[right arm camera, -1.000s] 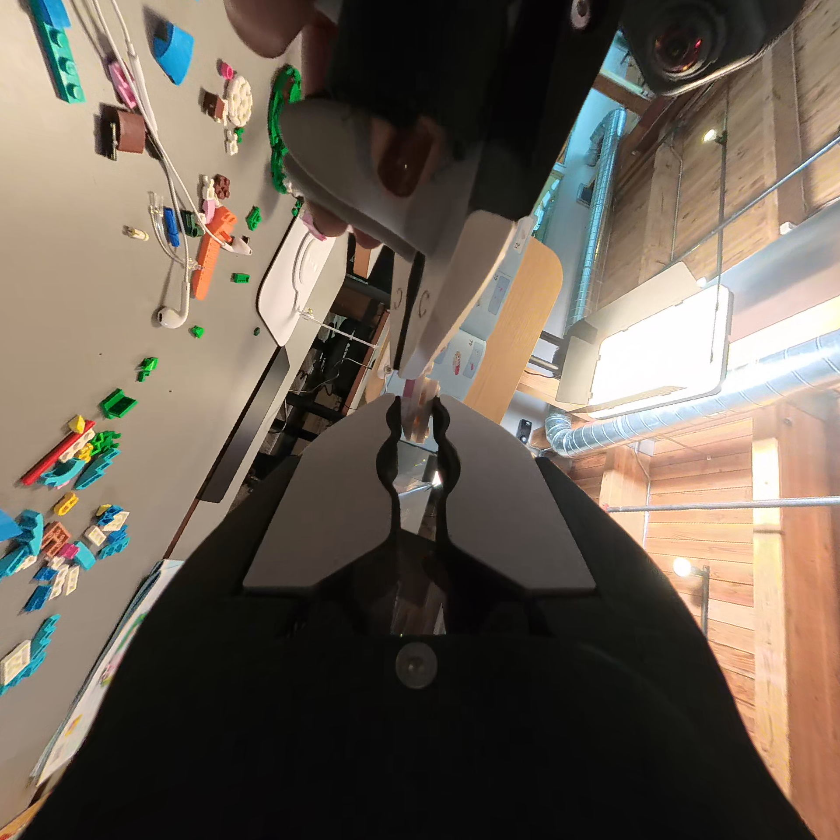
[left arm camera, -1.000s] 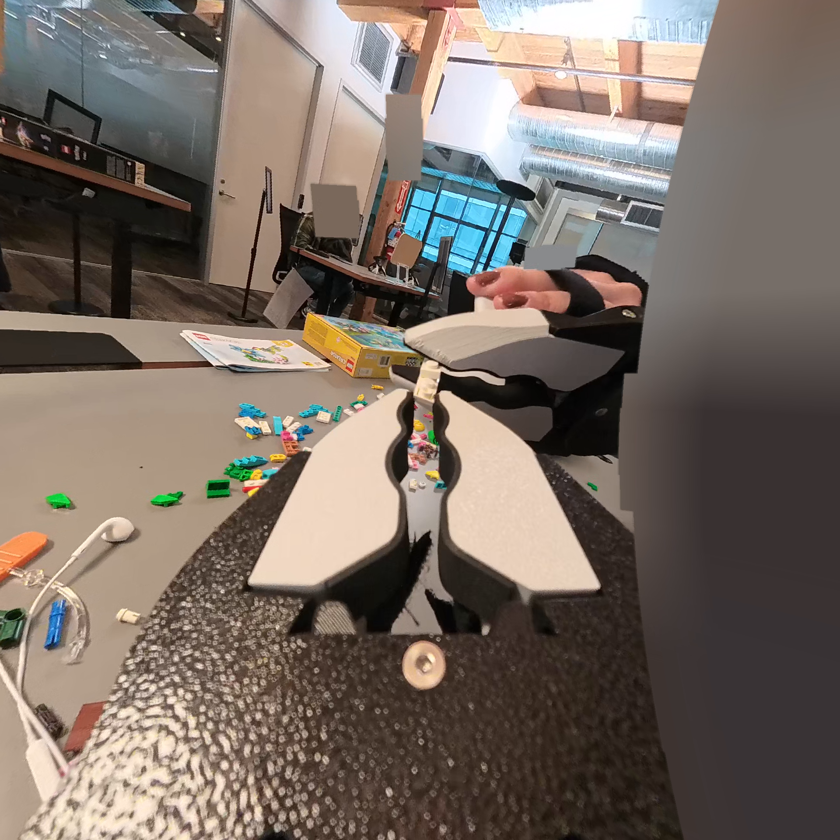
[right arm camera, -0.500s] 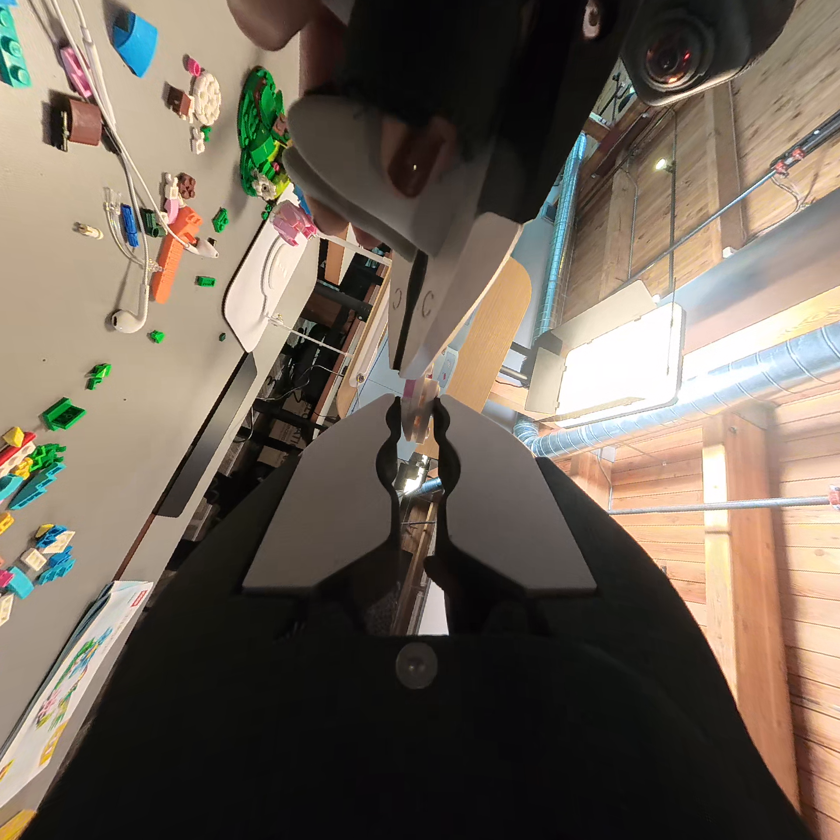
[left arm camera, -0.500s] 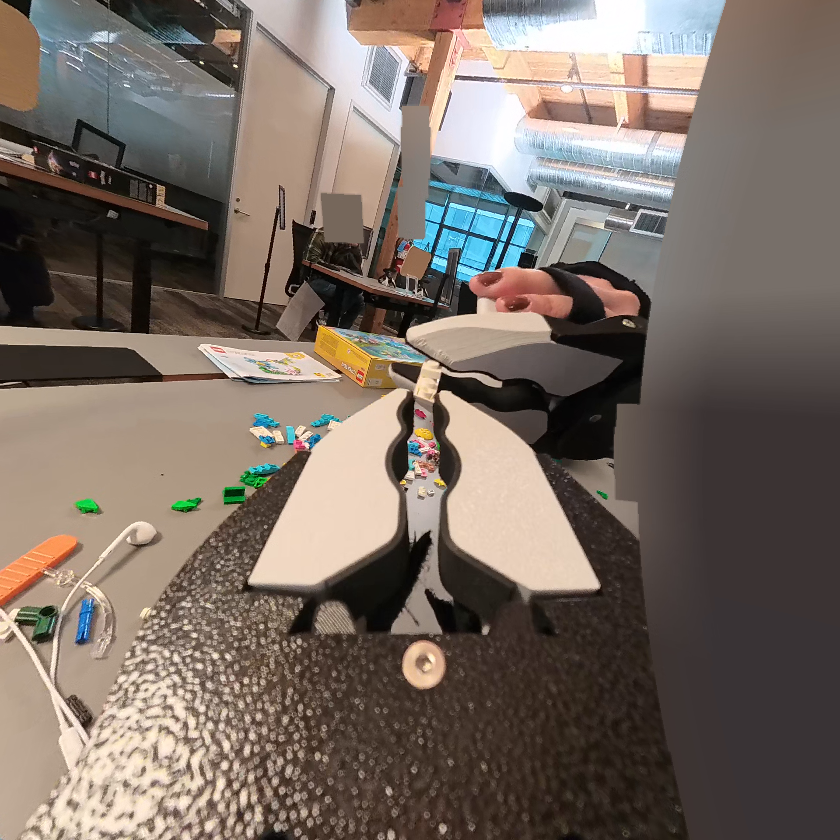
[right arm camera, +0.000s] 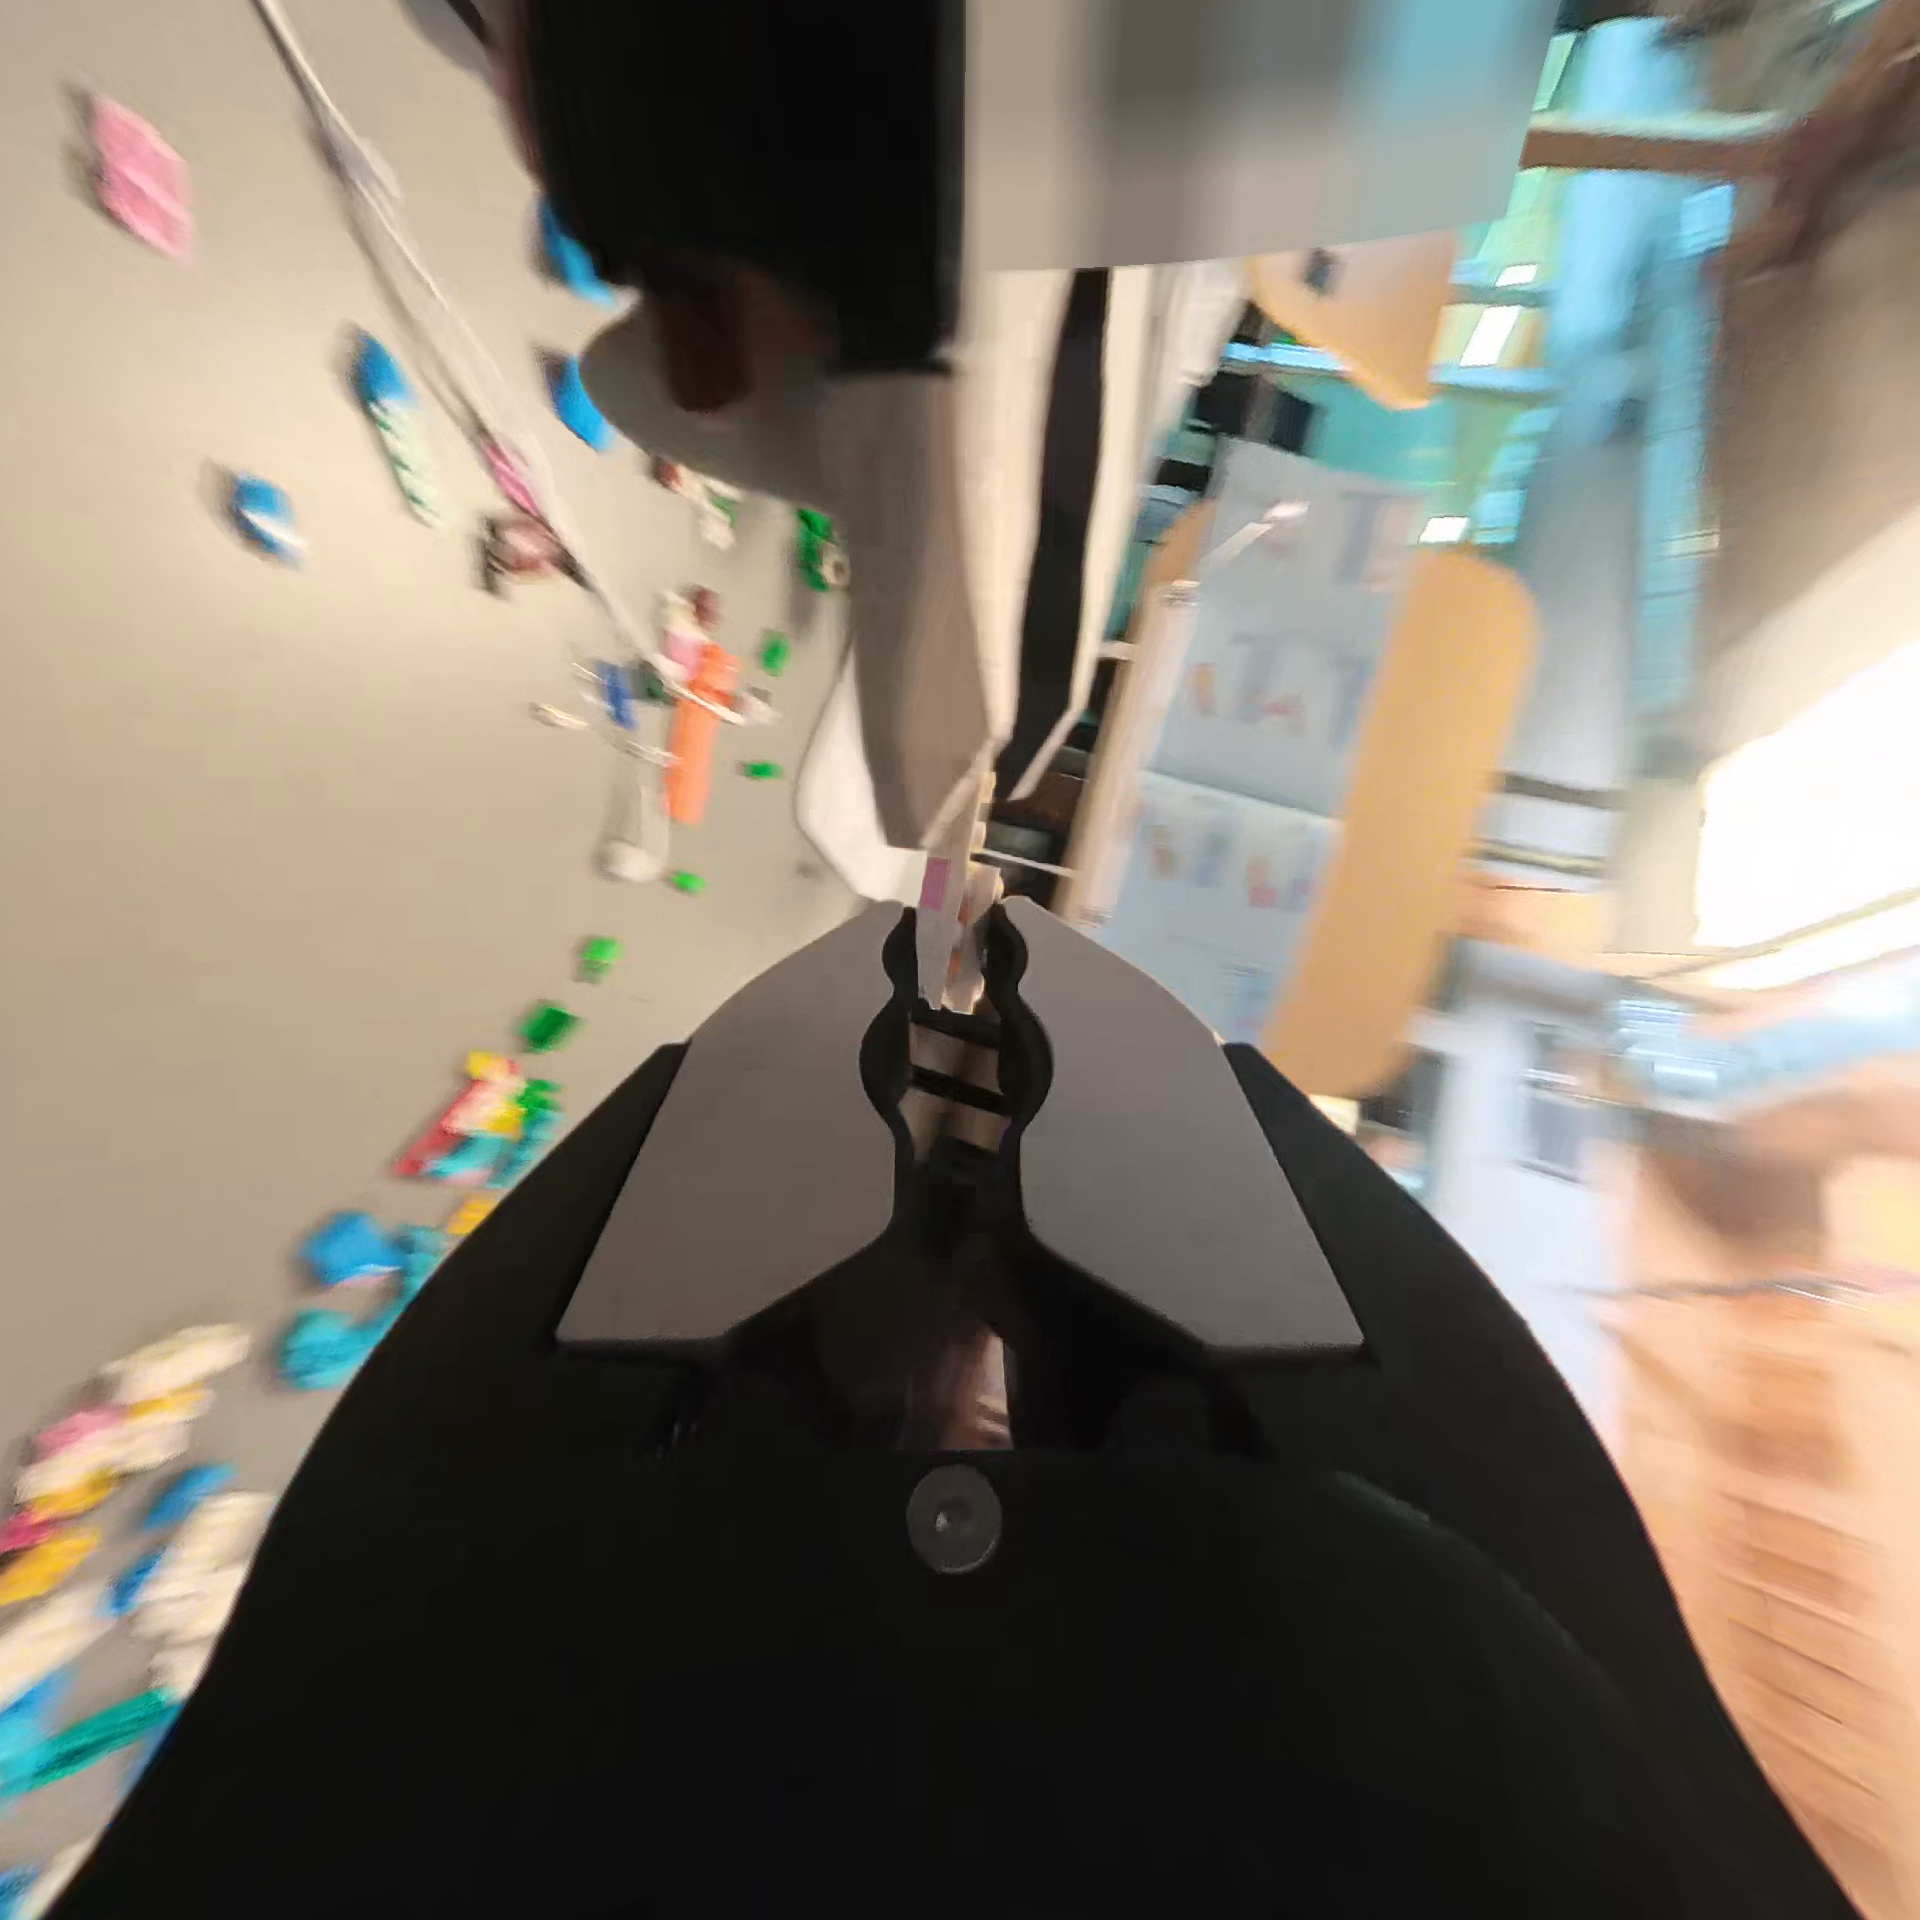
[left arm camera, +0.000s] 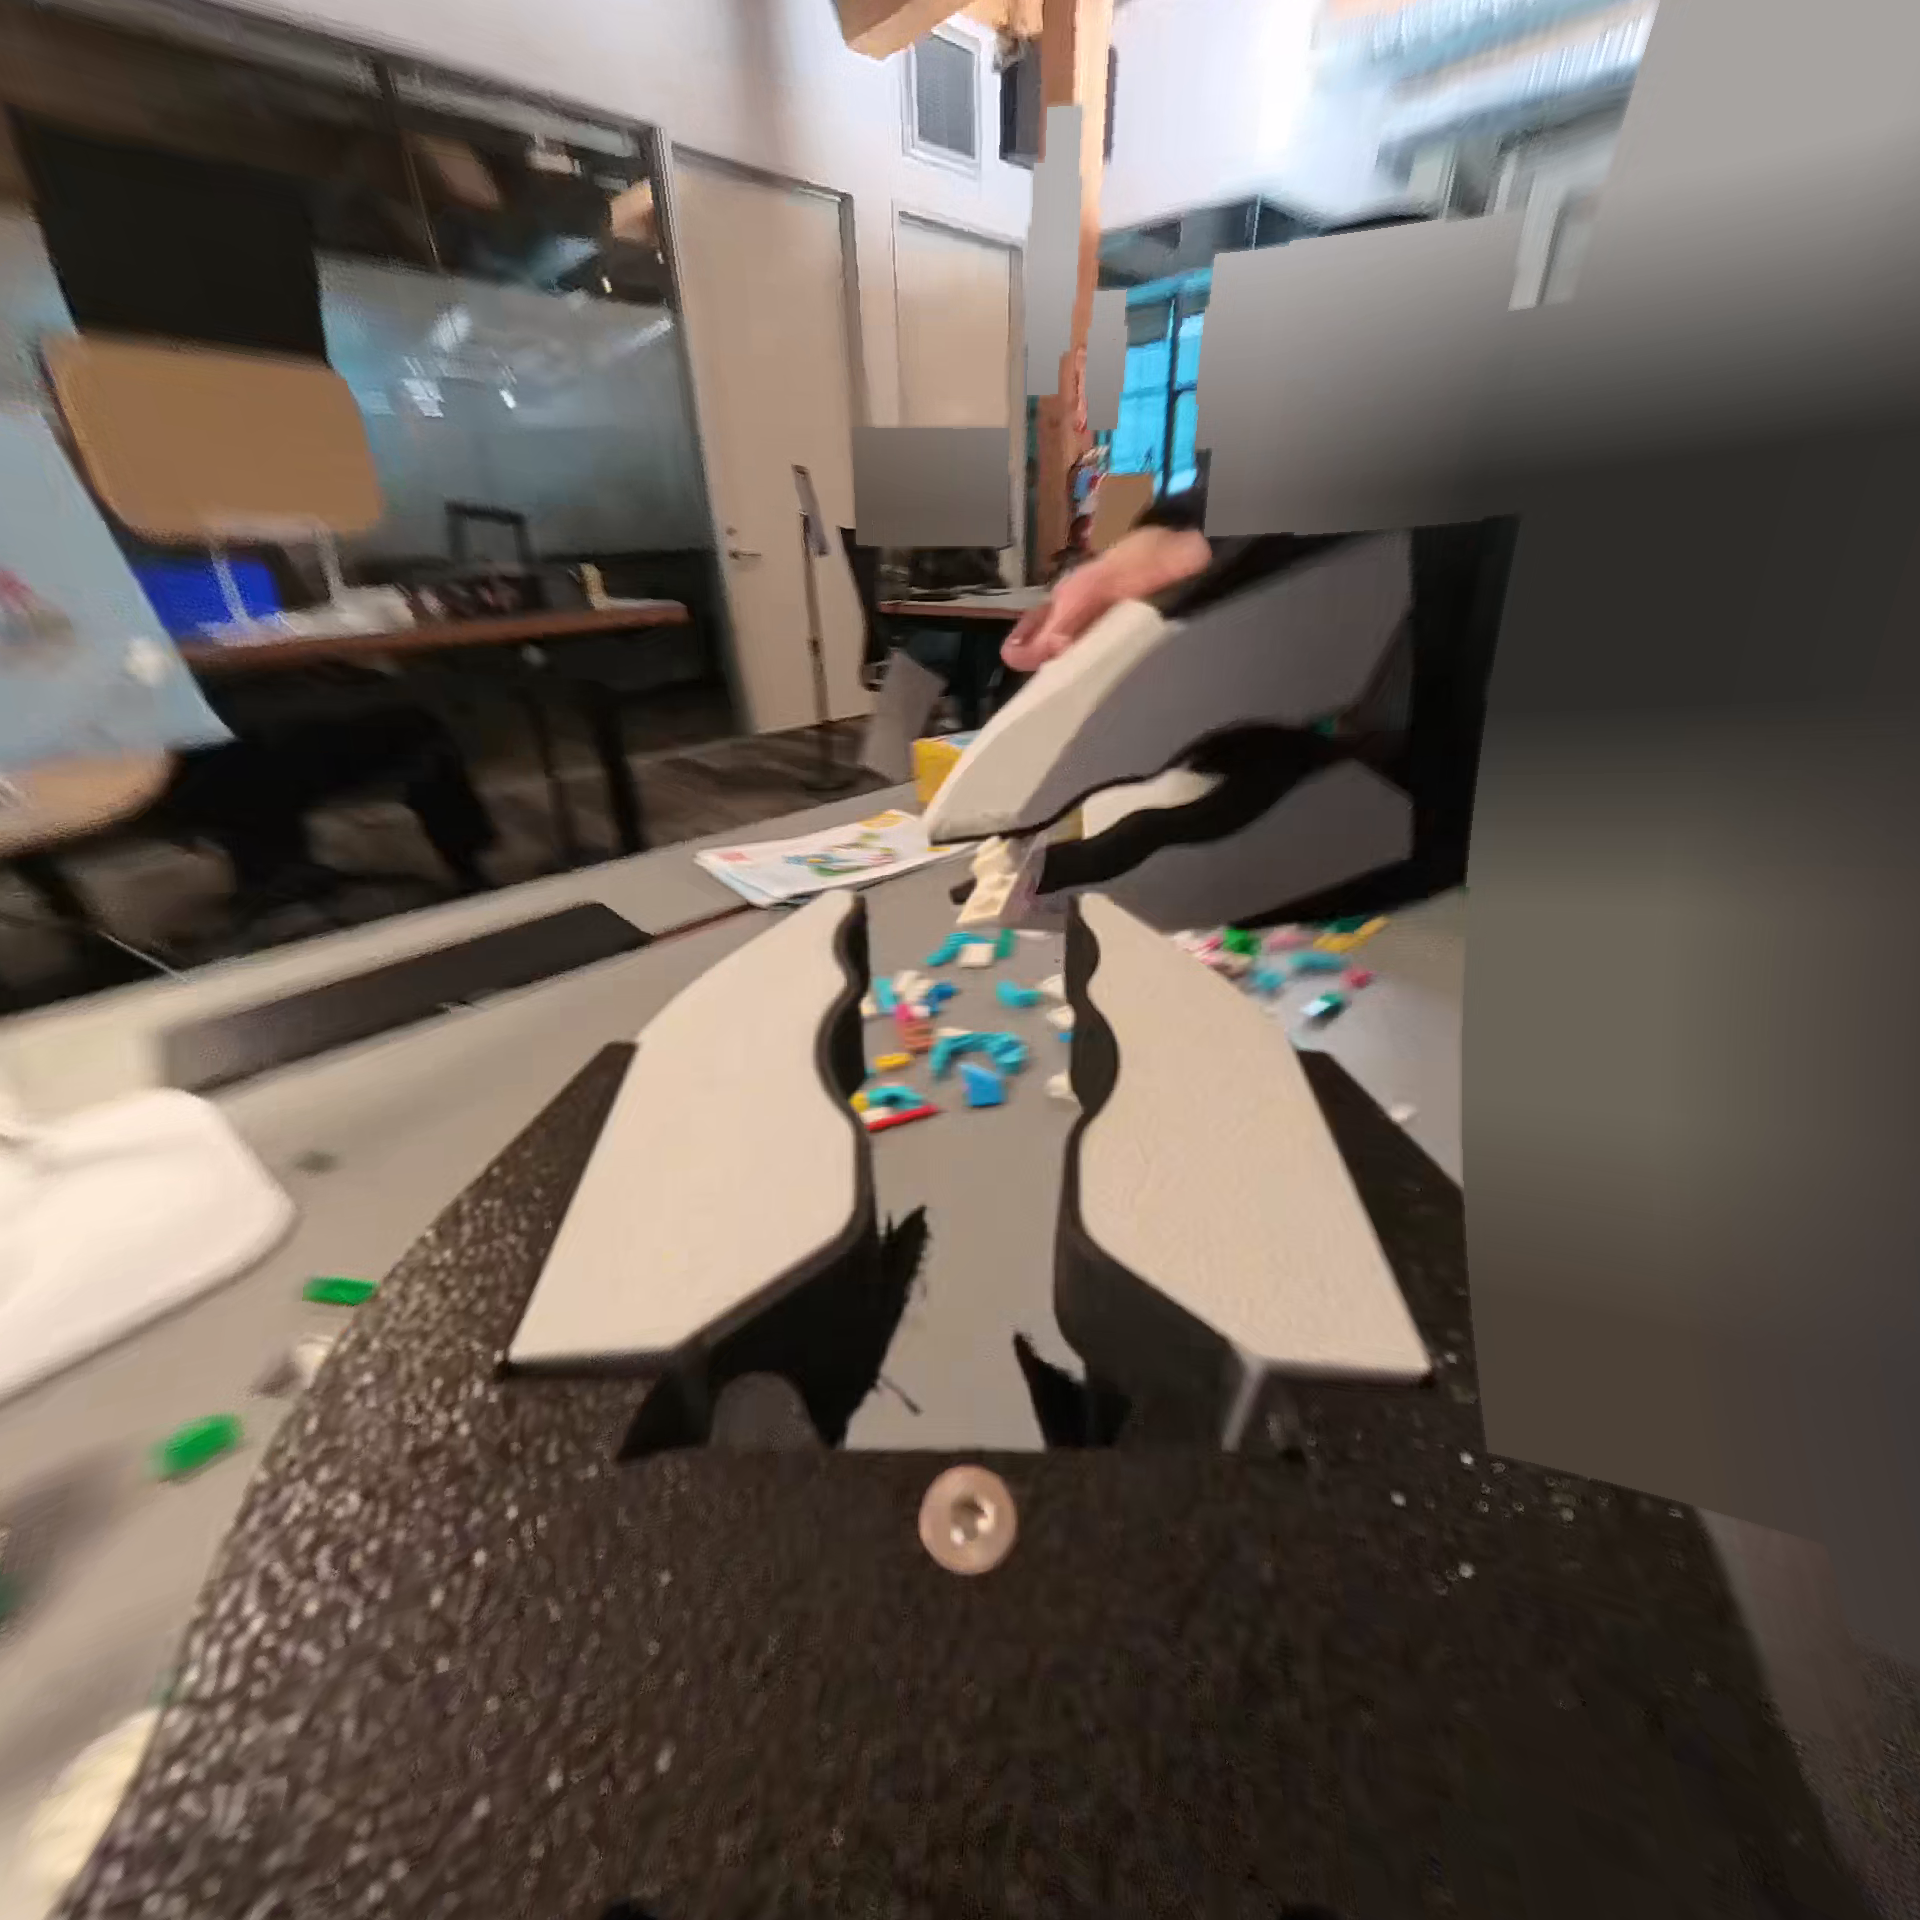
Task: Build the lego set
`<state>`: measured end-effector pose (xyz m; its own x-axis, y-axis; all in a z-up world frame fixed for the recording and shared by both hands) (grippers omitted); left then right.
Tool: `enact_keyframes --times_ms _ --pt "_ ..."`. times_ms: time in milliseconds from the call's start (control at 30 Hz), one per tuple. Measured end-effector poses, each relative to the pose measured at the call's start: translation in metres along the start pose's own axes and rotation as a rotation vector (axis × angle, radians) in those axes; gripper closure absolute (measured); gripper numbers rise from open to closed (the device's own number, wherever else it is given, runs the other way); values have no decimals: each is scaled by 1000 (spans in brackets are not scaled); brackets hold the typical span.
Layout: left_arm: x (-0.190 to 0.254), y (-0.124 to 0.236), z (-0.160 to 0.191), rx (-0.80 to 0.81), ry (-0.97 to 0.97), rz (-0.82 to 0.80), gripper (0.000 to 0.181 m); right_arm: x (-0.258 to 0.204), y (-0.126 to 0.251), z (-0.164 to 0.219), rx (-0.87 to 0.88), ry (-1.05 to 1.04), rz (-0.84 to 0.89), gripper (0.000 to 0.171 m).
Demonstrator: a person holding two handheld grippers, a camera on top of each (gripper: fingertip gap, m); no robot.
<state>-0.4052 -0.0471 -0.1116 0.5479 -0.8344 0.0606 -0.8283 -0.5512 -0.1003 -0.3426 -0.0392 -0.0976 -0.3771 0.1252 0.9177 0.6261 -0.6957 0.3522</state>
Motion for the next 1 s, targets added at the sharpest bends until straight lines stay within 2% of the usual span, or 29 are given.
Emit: enact_keyframes --times_ms 100,300,367,500,700,800,933,1000 --pt "10 3 1 0 -310 -34 144 -4 4 0 69 -118 -124 161" --pt "24 0 8 -32 -528 -17 169 -11 11 -4 134 -194 -259 160" --pt "26 -1 10 -53 -577 -16 171 -13 12 -4 142 -213 -289 160" --pt "27 -2 13 -87 -615 -17 172 -16 12 -3 108 -186 -284 160" --pt "20 -6 13 -112 -512 -66 174 -14 5 -1 -65 40 -88 158" --pt "19 -5 12 -99 -495 -60 174 -13 5 -2 -65 13 -65 159" --pt "21 -6 16 -121 -535 -42 174 -18 5 -1 -60 19 -117 160" --pt "22 -7 19 -132 -594 -54 174 -21 4 0 -67 -53 -182 160"
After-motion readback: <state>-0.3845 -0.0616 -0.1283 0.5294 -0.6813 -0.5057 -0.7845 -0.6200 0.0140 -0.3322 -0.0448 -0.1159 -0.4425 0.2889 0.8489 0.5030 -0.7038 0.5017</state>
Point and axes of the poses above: each gripper's, where its closed fingertips meet, y back along the fingers, z out of its underside, x = y × z across the jaws, the point moved 4 cm from there along y, back along the fingers, and after that the axes turned 6 degrees about y, right-handed, at the moved point
